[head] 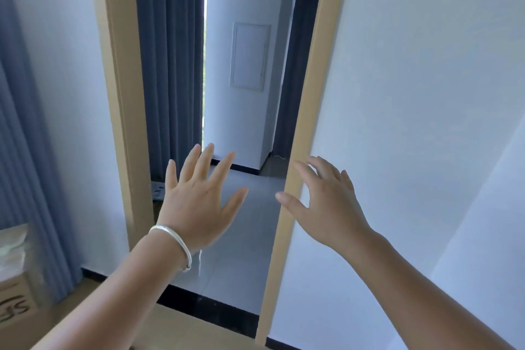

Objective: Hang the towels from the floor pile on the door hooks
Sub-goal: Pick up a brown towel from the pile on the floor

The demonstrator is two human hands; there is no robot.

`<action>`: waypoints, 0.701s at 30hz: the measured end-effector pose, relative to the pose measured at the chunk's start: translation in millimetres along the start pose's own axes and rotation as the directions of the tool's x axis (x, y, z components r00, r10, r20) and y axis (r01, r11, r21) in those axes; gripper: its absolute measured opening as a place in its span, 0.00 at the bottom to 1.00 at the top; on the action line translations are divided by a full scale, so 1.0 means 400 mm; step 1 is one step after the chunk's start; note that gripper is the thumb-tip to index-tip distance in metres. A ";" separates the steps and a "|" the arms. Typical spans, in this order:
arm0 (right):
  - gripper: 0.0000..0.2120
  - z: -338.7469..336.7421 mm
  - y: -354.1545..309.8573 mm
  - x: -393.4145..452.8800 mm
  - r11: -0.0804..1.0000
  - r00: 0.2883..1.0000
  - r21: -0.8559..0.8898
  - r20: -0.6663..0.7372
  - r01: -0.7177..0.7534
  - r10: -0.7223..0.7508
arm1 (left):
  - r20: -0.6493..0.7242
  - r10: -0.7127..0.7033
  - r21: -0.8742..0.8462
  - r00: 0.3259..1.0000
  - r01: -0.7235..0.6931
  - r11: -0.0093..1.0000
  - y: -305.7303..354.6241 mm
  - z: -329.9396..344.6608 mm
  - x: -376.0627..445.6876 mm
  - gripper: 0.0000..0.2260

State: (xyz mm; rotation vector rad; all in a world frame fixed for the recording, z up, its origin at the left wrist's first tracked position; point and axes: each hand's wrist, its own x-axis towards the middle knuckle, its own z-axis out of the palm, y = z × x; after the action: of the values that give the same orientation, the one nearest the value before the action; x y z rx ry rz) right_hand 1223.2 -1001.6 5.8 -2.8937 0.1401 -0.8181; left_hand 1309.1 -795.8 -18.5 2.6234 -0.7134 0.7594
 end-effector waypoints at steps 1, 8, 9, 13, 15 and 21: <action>0.31 0.034 -0.009 0.040 0.999 1.000 0.024 0.006 0.026 -0.026 | -0.003 -0.026 0.015 1.000 0.026 1.000 -0.031 0.013 0.014 0.30; 0.31 0.285 -0.084 0.318 0.958 0.969 0.159 0.024 0.238 -0.244 | -0.018 -0.228 0.194 0.974 0.227 0.954 -0.244 0.098 0.115 0.30; 0.30 0.321 -0.096 0.361 0.946 0.961 0.183 0.028 0.267 -0.277 | -0.027 -0.259 0.206 0.966 0.259 0.944 -0.272 0.104 0.129 0.30; 0.31 0.446 -0.151 0.509 0.883 0.908 0.265 0.054 0.387 -0.414 | -0.066 -0.403 0.252 0.913 0.406 0.879 -0.359 0.128 0.160 0.30; 0.31 0.501 -0.186 0.566 0.846 0.875 0.309 0.074 0.435 -0.478 | -0.077 -0.474 0.284 0.877 0.475 0.833 -0.398 0.137 0.161 0.30; 0.32 0.664 -0.337 0.659 0.698 0.740 0.442 0.104 0.564 -0.664 | -0.125 -0.659 0.364 0.741 0.652 0.665 -0.510 0.149 0.092 0.31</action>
State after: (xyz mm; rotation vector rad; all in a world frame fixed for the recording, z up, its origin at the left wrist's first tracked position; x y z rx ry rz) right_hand 1593.9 -874.6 -62.8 -2.6063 -0.9758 -0.4423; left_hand 1471.1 -666.4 -78.1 2.9095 0.4631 0.6855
